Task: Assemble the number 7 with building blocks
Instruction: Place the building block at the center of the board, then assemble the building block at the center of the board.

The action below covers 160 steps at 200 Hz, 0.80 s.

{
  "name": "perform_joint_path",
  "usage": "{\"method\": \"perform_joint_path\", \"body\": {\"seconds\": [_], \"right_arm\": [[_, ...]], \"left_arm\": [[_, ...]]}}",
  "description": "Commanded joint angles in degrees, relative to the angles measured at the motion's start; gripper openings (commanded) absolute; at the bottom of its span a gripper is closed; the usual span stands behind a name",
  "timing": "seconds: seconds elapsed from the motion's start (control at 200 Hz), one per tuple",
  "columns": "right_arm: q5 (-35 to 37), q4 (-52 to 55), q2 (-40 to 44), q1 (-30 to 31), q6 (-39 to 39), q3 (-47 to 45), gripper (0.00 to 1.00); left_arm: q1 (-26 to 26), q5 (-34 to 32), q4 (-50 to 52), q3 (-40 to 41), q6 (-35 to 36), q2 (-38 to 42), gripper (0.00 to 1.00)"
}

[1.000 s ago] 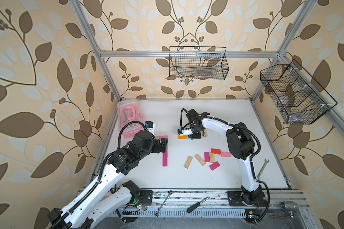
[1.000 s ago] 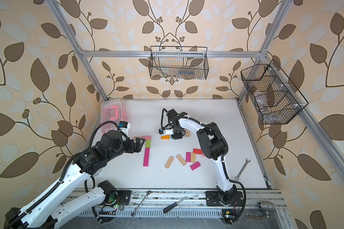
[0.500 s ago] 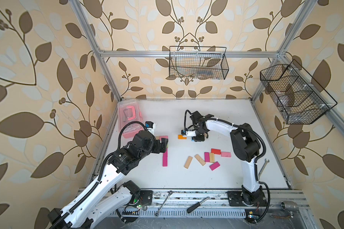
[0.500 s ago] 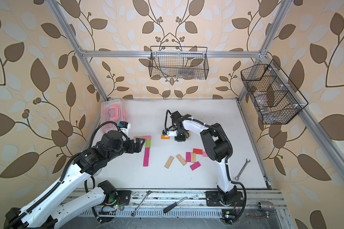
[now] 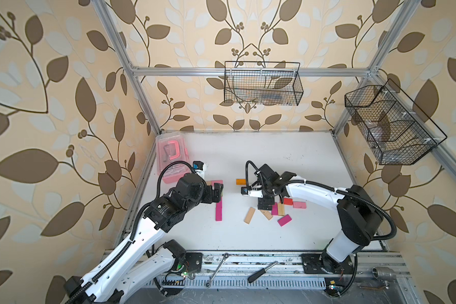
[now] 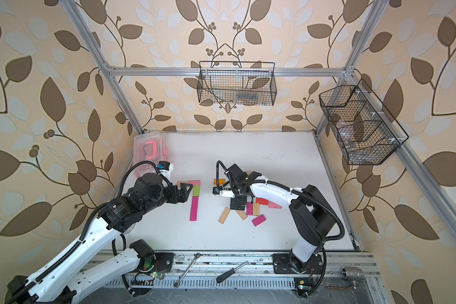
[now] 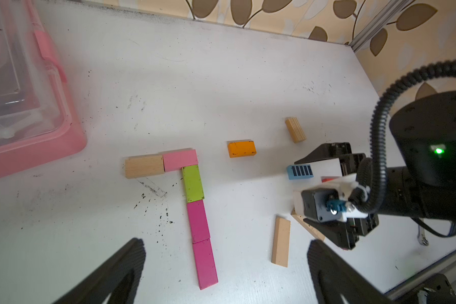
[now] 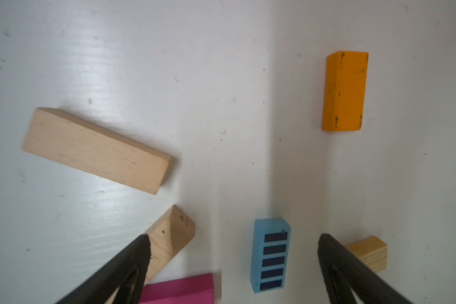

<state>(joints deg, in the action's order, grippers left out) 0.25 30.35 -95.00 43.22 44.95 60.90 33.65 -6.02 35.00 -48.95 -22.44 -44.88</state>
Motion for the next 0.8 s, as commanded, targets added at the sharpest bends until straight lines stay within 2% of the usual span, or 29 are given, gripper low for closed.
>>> {"method": "perform_joint_path", "body": {"seconds": [0.0, 0.245, 0.405, 0.565, 0.725, 0.795], "right_arm": [[0.80, -2.22, 0.52, 2.58, -0.92, -3.43, 1.00], [4.17, -2.77, -3.87, 11.59, 2.99, -2.21, 1.00], [2.86, -0.89, -7.73, 12.45, 6.39, 0.37, 0.99], [2.80, 6.62, -12.53, 12.86, 7.43, 5.06, 0.84], [1.82, 8.94, -13.65, 11.84, 6.52, 6.90, 0.61], [1.96, 9.38, -13.56, 11.14, 6.23, 6.88, 0.58]], "left_arm": [[-0.43, 0.71, -1.92, 0.21, 0.11, 1.94, 0.99], [-0.19, -0.17, -1.87, 0.70, -0.19, 6.41, 0.99], [-0.16, -0.45, -1.70, 0.61, -0.25, 8.20, 0.99], [0.30, -0.83, -1.76, 0.87, -0.40, 9.94, 0.99], [0.85, -1.47, -1.64, 0.96, -0.40, 10.65, 0.99], [1.16, -1.62, -1.67, 0.96, -0.41, 10.95, 0.99]]}}
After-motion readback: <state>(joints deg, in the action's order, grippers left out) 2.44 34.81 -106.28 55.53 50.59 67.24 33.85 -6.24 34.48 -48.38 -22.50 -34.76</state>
